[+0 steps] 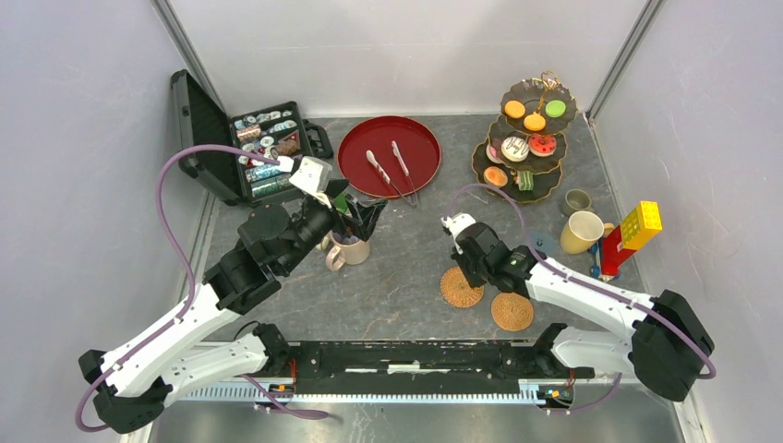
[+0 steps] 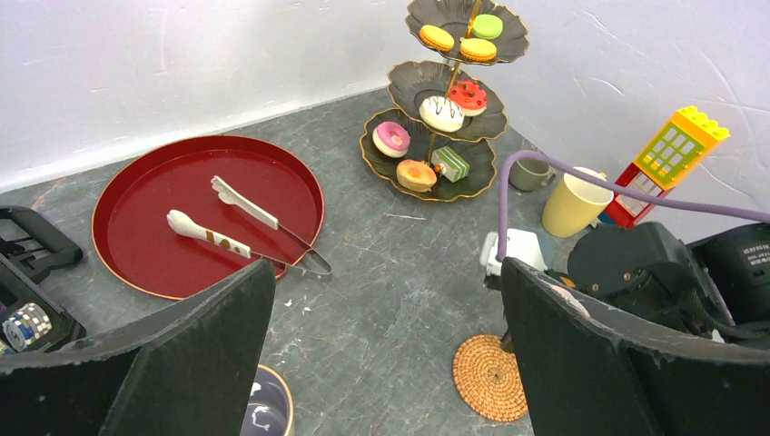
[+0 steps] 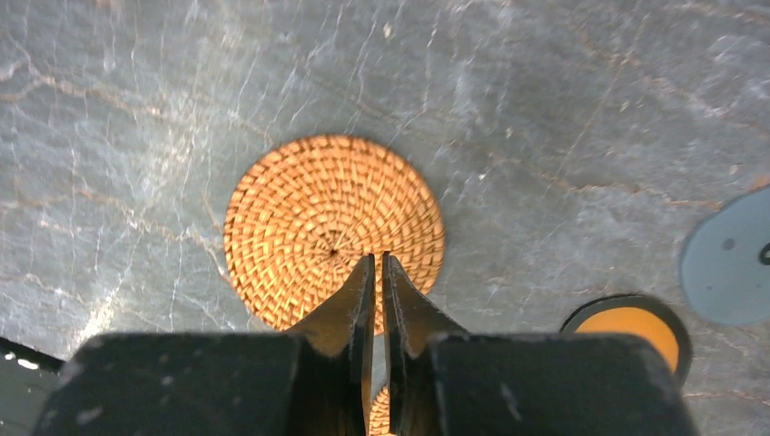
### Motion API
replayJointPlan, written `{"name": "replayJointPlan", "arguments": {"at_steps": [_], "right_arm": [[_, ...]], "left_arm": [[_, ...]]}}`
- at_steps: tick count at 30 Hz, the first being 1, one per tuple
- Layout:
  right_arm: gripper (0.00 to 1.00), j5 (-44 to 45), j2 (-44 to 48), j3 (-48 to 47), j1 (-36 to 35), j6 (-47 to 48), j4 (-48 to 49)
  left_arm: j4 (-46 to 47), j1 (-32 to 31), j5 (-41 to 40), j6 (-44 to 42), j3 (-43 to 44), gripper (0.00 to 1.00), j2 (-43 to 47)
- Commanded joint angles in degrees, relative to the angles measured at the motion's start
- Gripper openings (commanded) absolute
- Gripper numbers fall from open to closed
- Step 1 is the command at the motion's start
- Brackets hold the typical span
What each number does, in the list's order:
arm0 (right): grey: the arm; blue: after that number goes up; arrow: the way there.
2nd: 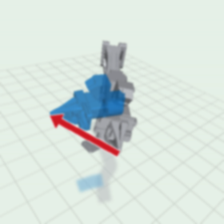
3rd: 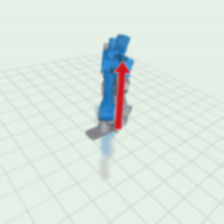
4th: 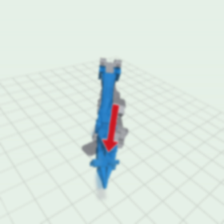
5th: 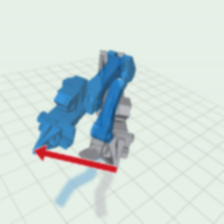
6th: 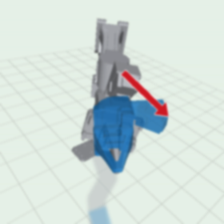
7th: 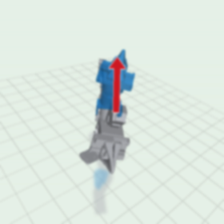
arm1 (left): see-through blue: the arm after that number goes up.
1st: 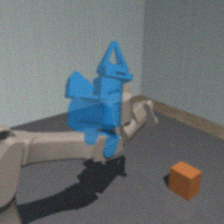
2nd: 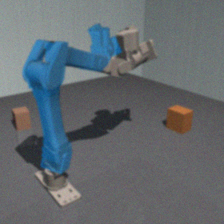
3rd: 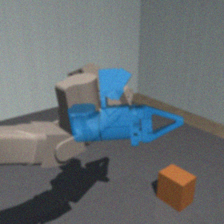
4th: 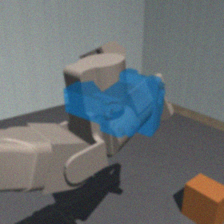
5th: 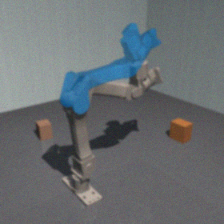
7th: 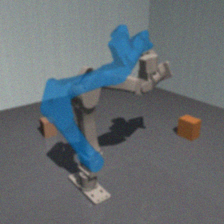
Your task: Serve the afternoon tea
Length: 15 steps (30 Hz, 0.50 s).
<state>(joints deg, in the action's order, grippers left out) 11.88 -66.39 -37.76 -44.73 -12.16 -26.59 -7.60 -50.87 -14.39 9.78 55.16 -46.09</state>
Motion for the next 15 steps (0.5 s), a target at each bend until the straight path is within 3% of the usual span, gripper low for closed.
{"name": "replayJointPlan", "arguments": {"at_steps": [1,15], "right_arm": [[0.09,1.4,-0.4,1.0,-2.1,-1.8,-0.4],[0.03,0.7,-7.4,3.4,-5.6,-2.1,4.1]], "left_arm": [[1.6,-0.2,0.8,1.9,0.2,1.00,0.1],[1.4,-0.2,0.7,1.7,0.2,1.00,-1.2]]}}
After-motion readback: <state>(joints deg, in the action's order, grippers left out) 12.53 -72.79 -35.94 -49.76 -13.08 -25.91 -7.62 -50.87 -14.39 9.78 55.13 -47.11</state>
